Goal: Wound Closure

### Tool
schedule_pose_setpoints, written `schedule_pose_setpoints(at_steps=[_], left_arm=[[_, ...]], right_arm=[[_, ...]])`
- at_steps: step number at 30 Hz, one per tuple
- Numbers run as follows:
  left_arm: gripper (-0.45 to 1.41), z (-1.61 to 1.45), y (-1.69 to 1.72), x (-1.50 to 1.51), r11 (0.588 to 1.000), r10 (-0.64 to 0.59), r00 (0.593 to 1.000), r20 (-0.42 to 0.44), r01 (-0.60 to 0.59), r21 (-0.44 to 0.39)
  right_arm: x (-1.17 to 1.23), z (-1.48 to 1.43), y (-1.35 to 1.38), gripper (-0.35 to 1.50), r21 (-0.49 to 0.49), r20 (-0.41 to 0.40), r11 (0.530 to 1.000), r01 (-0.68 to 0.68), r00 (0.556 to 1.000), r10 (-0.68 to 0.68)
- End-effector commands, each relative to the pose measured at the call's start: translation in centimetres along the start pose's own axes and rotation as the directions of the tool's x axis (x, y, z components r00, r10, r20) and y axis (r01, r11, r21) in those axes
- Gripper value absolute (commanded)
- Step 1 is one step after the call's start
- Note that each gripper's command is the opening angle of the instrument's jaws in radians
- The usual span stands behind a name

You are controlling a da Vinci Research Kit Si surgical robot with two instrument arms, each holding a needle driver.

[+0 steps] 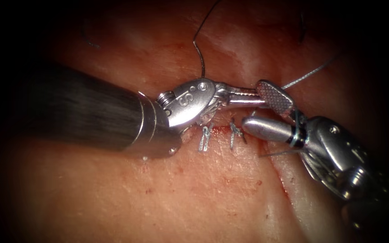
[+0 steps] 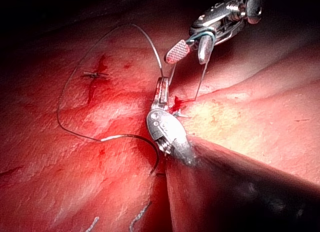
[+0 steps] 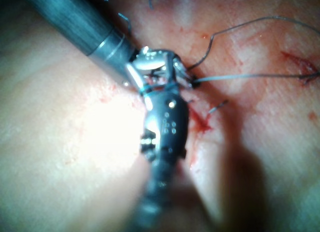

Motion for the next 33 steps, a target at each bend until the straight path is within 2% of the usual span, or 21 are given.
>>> schedule_pose_setpoints(at_steps=[1,10,18,25,33], left_arm=[[-0.45,0.02,-0.01,-0.06,1.000,0.001,1.000,-0.001,-0.001,-0.003],[-0.45,-0.14,0.10,-0.01,1.000,-0.003,1.000,-0.006,0.003,0.014],[-0.45,-0.13,0.26,0.00,1.000,-0.003,1.000,-0.010,0.003,0.023],[-0.45,-0.12,0.29,0.02,1.000,-0.006,1.000,-0.023,0.006,0.023],[-0.45,-0.13,0.28,0.03,1.000,-0.006,1.000,-0.029,0.007,0.030]], right_arm=[[-0.08,0.04,0.00,1.36,0.003,0.000,1.000,0.000,1.000,0.000],[-0.23,-0.01,0.10,1.33,-0.008,-0.001,1.000,0.020,1.000,-0.020],[-0.24,-0.20,0.28,1.31,-0.066,-0.010,0.998,0.024,1.000,-0.025],[-0.34,-0.36,0.46,1.30,-0.160,0.025,0.987,0.035,0.999,-0.031],[-0.49,-0.37,0.51,1.30,-0.157,0.067,0.987,0.027,0.998,-0.017]])
